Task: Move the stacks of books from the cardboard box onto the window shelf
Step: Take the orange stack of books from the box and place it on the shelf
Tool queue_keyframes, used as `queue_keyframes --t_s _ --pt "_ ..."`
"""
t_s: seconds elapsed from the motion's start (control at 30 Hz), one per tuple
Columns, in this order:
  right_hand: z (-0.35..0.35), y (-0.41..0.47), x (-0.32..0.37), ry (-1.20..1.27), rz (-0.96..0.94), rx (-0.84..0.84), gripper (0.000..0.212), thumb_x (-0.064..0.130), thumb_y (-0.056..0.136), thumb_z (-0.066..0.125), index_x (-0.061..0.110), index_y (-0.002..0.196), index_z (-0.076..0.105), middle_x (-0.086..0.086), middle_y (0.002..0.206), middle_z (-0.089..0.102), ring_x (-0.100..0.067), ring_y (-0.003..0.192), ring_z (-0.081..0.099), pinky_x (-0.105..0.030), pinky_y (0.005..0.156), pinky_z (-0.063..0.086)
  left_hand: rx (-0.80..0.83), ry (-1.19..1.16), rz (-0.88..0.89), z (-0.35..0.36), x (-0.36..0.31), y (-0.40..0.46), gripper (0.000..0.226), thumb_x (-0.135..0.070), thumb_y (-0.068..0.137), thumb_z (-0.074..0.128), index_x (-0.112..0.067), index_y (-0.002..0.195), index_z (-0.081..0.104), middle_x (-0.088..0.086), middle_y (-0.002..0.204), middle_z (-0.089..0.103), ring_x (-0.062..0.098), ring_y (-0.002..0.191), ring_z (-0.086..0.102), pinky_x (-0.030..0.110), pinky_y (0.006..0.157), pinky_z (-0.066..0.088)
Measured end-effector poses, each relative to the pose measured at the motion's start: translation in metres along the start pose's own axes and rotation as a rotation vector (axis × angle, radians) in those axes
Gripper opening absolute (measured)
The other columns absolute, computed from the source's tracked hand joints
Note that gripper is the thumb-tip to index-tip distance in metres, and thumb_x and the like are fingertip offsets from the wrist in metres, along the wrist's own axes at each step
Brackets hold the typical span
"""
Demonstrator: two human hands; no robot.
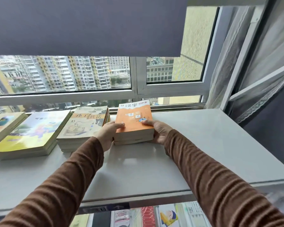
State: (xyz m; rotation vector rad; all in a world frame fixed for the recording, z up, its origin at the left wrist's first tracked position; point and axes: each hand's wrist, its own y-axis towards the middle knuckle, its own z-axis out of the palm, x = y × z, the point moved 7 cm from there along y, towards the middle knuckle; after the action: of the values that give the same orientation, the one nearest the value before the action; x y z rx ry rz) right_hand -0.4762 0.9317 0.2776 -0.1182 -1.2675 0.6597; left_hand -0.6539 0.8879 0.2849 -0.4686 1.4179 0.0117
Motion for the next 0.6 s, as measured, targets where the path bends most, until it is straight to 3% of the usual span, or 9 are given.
queue_keyframes --t_s 0.07,0.17,0.23,0.3,0.4,0.47,0.53,0.6 --pt "0.0 0.0 0.0 -0.021 0.025 -0.015 0.005 0.009 0.087 0.07 0.009 0.09 0.067 -0.012 0.072 0.072 -0.024 0.06 0.067 -0.042 0.067 0.058 -0.014 -0.004 0.005 0.0 0.001 -0.001 0.022 -0.003 0.094 0.065 -0.02 0.082 0.06 -0.006 0.071 0.076 0.009 0.066 0.07 0.021 0.055 0.054" --pt "0.0 -0.003 0.006 -0.043 0.009 -0.034 0.012 0.012 0.084 0.075 0.009 0.092 0.067 -0.013 0.083 0.069 -0.025 0.068 0.064 -0.045 0.077 0.056 -0.033 0.002 0.029 0.001 0.002 -0.004 0.019 -0.004 0.095 0.064 -0.02 0.085 0.061 -0.003 0.079 0.074 0.012 0.071 0.068 0.024 0.057 0.055" --pt "-0.001 -0.007 0.011 -0.03 -0.023 -0.041 0.019 0.017 0.084 0.075 0.007 0.1 0.069 -0.014 0.088 0.07 -0.027 0.073 0.065 -0.046 0.083 0.056 -0.018 0.022 0.052 0.004 0.002 -0.005 0.011 -0.006 0.096 0.062 -0.013 0.104 0.066 0.0 0.089 0.073 0.013 0.076 0.068 0.022 0.057 0.054" --pt "-0.006 -0.008 0.012 0.036 -0.049 -0.046 0.03 0.019 0.087 0.072 0.006 0.113 0.069 -0.015 0.098 0.069 -0.03 0.085 0.066 -0.047 0.092 0.056 0.001 0.03 0.063 0.006 0.002 -0.007 0.023 -0.007 0.098 0.059 -0.009 0.121 0.064 0.002 0.094 0.073 0.013 0.077 0.068 0.02 0.055 0.054" --pt "-0.016 -0.016 0.011 0.076 -0.119 -0.057 0.018 0.02 0.09 0.068 0.007 0.103 0.068 -0.009 0.091 0.071 -0.022 0.078 0.067 -0.03 0.072 0.057 -0.017 0.09 0.078 0.008 0.001 -0.012 0.034 -0.009 0.099 0.059 -0.004 0.133 0.058 0.003 0.099 0.071 0.013 0.081 0.066 0.022 0.064 0.05" --pt "-0.027 -0.022 0.012 -0.033 -0.199 -0.144 0.025 0.022 0.089 0.068 0.005 0.108 0.067 -0.008 0.107 0.069 -0.018 0.102 0.062 -0.026 0.089 0.045 -0.035 0.149 0.111 0.011 -0.002 -0.018 0.045 -0.013 0.1 0.059 -0.004 0.143 0.049 0.002 0.109 0.068 0.008 0.083 0.063 0.017 0.065 0.048" --pt "-0.037 -0.032 0.016 -0.198 -0.301 -0.218 0.047 0.023 0.09 0.067 0.002 0.131 0.058 -0.008 0.137 0.057 -0.021 0.132 0.046 -0.029 0.101 0.03 -0.053 0.226 0.179 0.011 -0.007 -0.025 0.06 -0.017 0.101 0.06 -0.005 0.154 0.034 0.005 0.133 0.062 0.011 0.097 0.064 0.017 0.081 0.049" --pt "-0.043 -0.047 0.013 -0.313 -0.363 -0.25 0.06 0.025 0.092 0.066 0.006 0.145 0.045 -0.007 0.151 0.045 -0.021 0.141 0.038 -0.027 0.104 0.028 -0.083 0.382 0.302 0.01 -0.015 -0.036 0.071 -0.023 0.099 0.063 -0.009 0.158 0.026 0.009 0.151 0.05 0.021 0.125 0.057 0.033 0.11 0.043"
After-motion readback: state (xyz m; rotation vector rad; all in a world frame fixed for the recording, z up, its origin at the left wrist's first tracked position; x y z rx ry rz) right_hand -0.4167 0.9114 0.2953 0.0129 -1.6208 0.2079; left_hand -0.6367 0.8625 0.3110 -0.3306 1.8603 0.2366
